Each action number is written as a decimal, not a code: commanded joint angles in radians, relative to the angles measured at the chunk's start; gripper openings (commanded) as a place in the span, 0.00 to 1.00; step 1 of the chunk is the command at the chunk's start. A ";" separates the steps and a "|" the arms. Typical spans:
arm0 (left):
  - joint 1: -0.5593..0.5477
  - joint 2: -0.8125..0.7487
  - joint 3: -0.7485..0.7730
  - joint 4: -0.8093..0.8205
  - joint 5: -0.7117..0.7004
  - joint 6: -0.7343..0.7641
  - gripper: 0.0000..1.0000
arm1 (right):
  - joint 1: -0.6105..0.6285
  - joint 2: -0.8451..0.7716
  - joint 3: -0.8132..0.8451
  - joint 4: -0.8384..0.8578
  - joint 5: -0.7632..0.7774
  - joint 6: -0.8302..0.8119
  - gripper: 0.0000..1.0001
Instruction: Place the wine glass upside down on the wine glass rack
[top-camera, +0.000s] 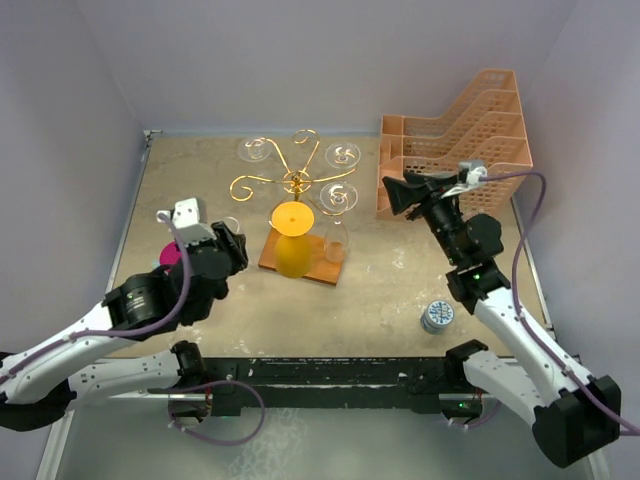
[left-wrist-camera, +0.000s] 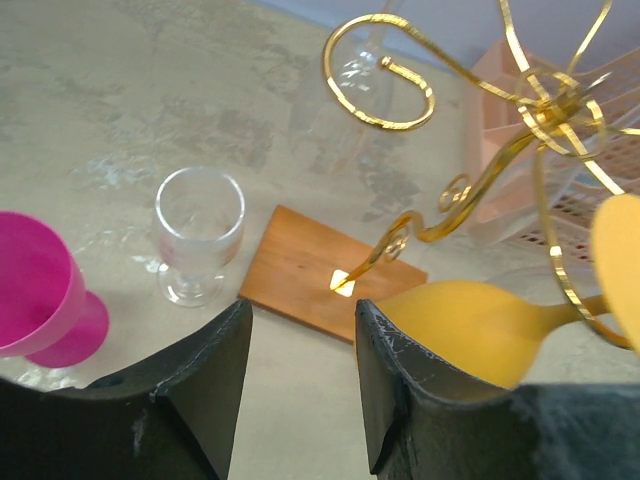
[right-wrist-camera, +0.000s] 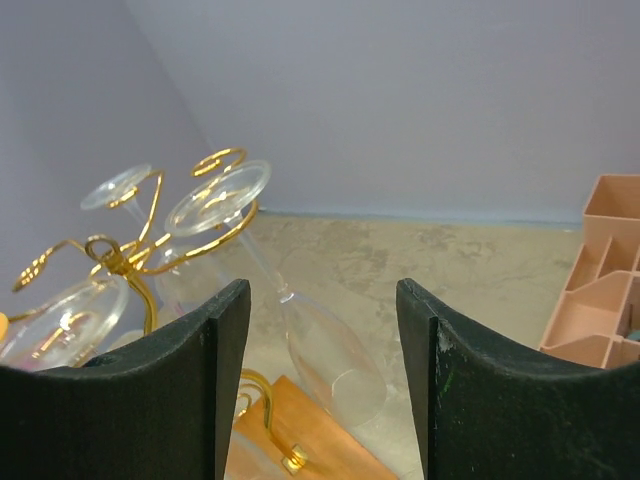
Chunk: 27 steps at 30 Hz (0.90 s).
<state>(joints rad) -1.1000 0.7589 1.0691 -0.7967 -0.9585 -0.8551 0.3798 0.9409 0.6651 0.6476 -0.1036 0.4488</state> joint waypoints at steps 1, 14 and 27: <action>0.019 0.047 -0.035 -0.071 -0.054 -0.072 0.42 | 0.004 -0.109 0.021 -0.090 0.127 0.075 0.62; 0.455 0.158 -0.113 0.180 0.417 0.130 0.40 | 0.004 -0.231 0.064 -0.215 0.131 0.092 0.62; 0.599 0.293 -0.125 0.316 0.531 0.230 0.33 | 0.004 -0.268 0.056 -0.228 0.110 0.094 0.63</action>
<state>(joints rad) -0.5156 1.0313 0.9504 -0.5583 -0.4458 -0.6823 0.3798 0.7048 0.6861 0.3870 0.0097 0.5362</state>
